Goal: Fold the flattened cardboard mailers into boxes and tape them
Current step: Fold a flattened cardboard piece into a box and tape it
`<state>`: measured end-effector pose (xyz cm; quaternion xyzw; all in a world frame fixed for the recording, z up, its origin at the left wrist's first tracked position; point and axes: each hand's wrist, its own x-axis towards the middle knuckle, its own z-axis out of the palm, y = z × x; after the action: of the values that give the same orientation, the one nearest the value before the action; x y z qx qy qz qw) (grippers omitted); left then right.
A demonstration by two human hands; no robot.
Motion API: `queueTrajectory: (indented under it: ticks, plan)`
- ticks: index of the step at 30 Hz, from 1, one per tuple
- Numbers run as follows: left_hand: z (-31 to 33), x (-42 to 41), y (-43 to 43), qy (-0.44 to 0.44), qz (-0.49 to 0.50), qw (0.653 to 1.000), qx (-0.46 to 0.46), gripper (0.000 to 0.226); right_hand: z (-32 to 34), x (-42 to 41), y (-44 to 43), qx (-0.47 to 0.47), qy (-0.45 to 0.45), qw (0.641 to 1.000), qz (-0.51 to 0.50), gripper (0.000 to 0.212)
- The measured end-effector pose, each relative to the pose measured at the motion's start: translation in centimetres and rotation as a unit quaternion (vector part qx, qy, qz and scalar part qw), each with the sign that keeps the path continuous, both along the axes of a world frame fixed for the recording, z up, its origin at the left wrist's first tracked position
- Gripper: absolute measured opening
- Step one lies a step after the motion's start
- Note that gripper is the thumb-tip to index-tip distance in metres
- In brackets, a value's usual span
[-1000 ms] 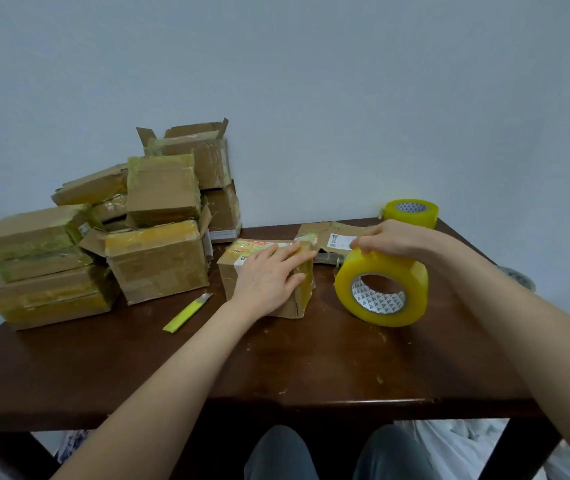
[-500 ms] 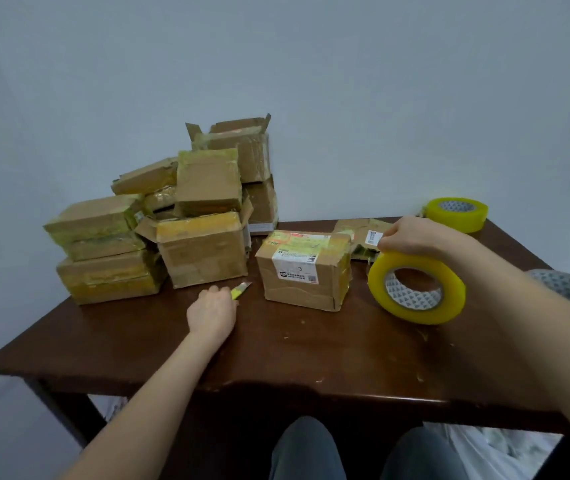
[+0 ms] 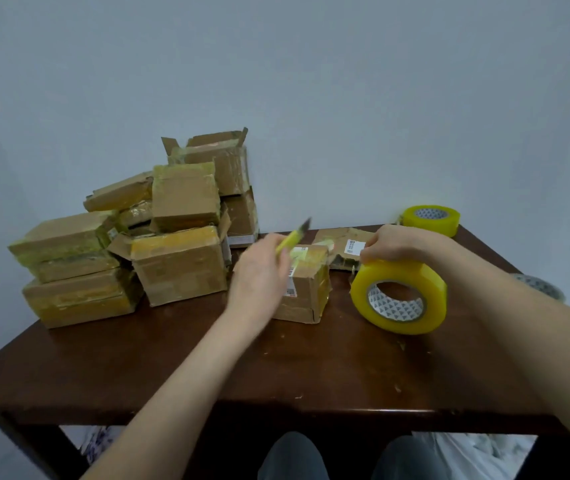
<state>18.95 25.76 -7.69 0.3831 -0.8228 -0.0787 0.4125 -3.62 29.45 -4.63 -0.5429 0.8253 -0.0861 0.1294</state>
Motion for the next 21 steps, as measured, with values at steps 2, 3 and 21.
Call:
queueTrajectory:
  ticks: [2, 3, 21]
  plan:
    - [-0.2, -2.6, 0.6, -0.031, -0.028, 0.999, 0.009, 0.020, 0.2, -0.1, -0.1, 0.011, 0.000, 1.000, 0.000, 0.039]
    - [-0.5, -3.4, 0.7, -0.047, -0.039, 0.998, 0.009, 0.022, 0.3, -0.1, -0.1, 0.018, 0.000, 1.000, -0.002, 0.041]
    - [-2.1, -4.3, 1.1, -0.163, -0.007, 0.986, -0.042, 0.042, -0.8, 1.0, -0.4, -0.044, -0.028, 0.996, -0.071, 0.051]
